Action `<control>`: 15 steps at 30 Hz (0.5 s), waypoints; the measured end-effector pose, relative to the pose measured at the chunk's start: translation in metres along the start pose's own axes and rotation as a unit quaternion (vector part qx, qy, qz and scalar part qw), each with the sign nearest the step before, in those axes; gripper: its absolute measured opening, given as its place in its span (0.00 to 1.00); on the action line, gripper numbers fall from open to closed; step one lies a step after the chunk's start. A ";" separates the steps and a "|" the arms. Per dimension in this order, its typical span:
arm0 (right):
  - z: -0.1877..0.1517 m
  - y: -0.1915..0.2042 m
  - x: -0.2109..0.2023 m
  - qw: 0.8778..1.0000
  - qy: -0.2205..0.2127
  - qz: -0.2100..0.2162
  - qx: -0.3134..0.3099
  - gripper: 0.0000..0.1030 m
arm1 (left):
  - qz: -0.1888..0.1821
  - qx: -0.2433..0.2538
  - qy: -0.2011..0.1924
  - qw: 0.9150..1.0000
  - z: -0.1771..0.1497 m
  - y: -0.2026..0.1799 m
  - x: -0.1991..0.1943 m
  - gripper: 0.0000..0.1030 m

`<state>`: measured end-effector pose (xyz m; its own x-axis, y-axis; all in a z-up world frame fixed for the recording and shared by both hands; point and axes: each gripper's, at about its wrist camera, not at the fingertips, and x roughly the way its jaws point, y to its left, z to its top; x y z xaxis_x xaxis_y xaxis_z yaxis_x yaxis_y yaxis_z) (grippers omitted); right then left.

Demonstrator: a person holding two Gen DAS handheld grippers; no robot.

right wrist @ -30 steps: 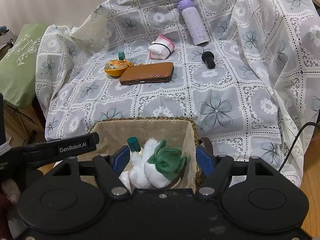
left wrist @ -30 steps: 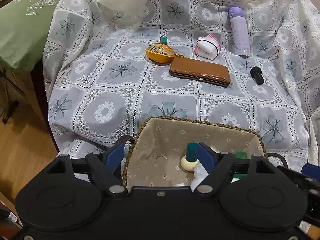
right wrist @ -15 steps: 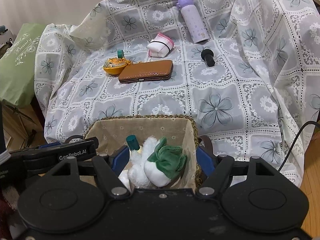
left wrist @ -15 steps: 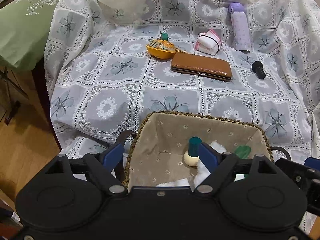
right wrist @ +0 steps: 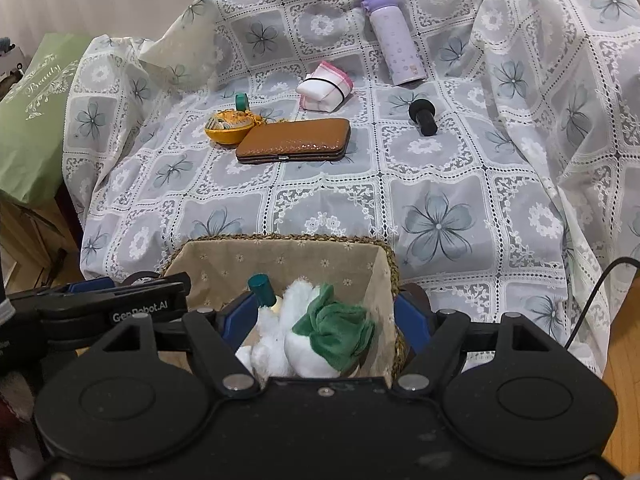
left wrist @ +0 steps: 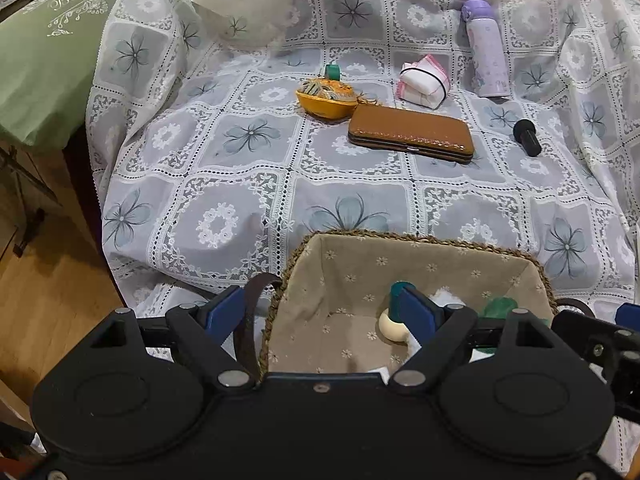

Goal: Organize soft objects
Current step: 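Release the egg toy into the basket with the left gripper while the right releases the plush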

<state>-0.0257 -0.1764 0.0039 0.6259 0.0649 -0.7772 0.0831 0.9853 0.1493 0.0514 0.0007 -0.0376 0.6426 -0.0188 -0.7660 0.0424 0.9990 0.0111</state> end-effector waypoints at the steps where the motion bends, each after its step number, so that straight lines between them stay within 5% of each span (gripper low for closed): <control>1: 0.002 0.001 0.001 1.000 0.000 0.000 -0.001 0.73 | 0.001 0.000 0.001 1.000 0.001 0.001 0.001 0.78; 15: 0.027 0.003 0.024 1.000 0.016 -0.005 -0.001 0.73 | 0.005 0.001 0.003 1.000 0.026 0.009 0.017 0.78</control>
<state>0.0105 -0.1758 0.0022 0.6007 0.0607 -0.7972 0.0874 0.9862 0.1409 0.0827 0.0081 -0.0342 0.6383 -0.0095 -0.7698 0.0388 0.9990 0.0199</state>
